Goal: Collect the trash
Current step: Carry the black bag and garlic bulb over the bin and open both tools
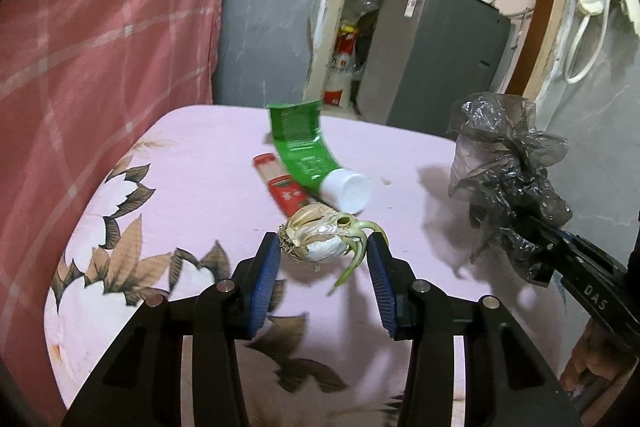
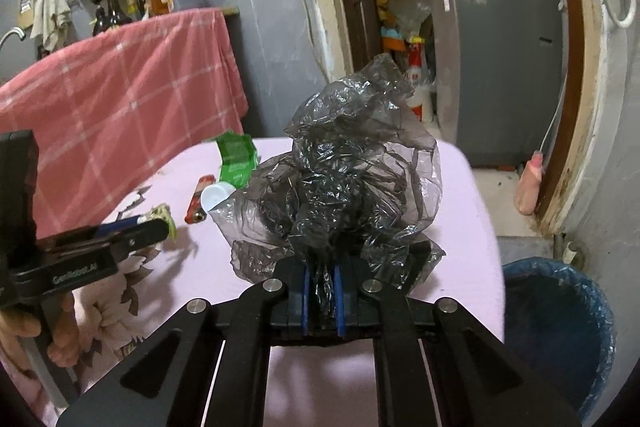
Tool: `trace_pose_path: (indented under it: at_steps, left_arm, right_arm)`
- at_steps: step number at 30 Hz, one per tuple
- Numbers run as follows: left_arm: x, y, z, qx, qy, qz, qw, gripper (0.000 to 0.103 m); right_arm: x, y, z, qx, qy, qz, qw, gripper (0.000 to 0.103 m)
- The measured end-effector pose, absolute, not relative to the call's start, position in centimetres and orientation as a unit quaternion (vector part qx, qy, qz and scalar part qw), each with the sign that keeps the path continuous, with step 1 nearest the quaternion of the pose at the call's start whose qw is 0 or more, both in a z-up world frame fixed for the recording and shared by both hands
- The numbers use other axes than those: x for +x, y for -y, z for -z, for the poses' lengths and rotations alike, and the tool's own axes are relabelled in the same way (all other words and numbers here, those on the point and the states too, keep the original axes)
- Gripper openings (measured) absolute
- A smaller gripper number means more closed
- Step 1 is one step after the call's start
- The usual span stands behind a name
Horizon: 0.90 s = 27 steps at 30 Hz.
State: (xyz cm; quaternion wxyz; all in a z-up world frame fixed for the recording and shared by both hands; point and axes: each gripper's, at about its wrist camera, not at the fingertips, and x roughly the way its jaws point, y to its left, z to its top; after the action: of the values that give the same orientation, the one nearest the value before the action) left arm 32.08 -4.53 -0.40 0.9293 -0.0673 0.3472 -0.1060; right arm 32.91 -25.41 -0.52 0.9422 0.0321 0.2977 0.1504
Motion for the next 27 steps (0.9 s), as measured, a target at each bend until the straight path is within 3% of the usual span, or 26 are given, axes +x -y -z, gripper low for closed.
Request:
trace_pose_path:
  at_steps: [12, 27]
  left_arm:
    - [29.7, 12.8, -2.4, -0.065, -0.3, 0.152, 0.94, 0.039]
    - [29.1, 24.7, -1.4, -0.027, -0.29, 0.234, 0.928, 0.039]
  right_arm:
    - [29.2, 32.6, -1.7, 0.055, -0.246, -0.081, 0.964, 0.007]
    - [25.5, 42.8, -0.7, 0.08, -0.244, 0.008, 0.966, 0.007]
